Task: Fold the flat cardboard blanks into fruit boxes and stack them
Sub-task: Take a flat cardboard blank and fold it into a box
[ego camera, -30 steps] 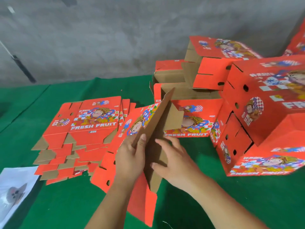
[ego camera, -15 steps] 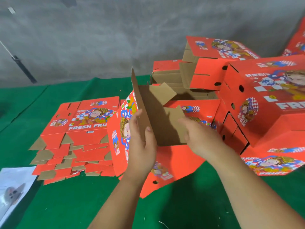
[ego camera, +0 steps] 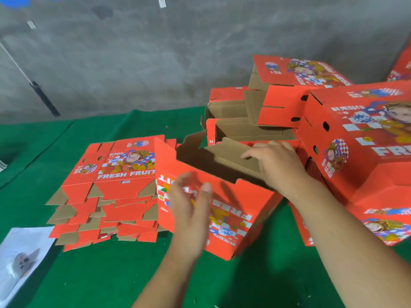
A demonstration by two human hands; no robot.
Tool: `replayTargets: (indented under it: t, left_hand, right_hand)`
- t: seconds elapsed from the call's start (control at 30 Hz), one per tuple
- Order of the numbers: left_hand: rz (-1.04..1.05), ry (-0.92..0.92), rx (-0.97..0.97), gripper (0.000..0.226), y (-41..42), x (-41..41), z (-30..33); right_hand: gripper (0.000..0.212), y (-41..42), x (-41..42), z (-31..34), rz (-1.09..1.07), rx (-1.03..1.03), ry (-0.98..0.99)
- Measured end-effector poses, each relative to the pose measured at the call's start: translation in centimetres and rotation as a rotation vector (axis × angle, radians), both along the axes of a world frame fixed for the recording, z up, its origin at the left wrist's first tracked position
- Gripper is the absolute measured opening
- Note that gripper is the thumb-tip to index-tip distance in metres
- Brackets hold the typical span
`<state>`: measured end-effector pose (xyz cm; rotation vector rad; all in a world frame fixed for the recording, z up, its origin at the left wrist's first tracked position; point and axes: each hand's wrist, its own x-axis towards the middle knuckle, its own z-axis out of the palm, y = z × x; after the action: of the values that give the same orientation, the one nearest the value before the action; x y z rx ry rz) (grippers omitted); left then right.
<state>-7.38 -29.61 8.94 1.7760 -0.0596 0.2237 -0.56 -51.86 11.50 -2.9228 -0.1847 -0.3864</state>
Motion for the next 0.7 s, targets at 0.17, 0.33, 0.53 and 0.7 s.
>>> replayTargets:
  t: [0.17, 0.33, 0.53, 0.7]
  left_hand:
    - [0.045, 0.11, 0.141, 0.066, 5.3, 5.3, -0.5]
    - [0.122, 0.123, -0.01, 0.062, 6.6, 7.6, -1.0]
    - [0.052, 0.036, -0.149, 0.038, 5.9, 7.0, -1.6]
    - [-0.139, 0.183, -0.341, 0.051, 6.6, 5.9, -2.1]
  right_hand:
    - [0.055, -1.3, -0.6, 0.5, 0.101, -0.026, 0.054]
    - [0.048, -3.1, -1.2, 1.3, 0.14, 0.056, 0.067]
    - [0.066, -3.2, -1.8, 0.6, 0.069, 0.052, 0.032]
    - [0.056, -4.0, -1.9, 0.6, 0.009, 0.11, -0.055]
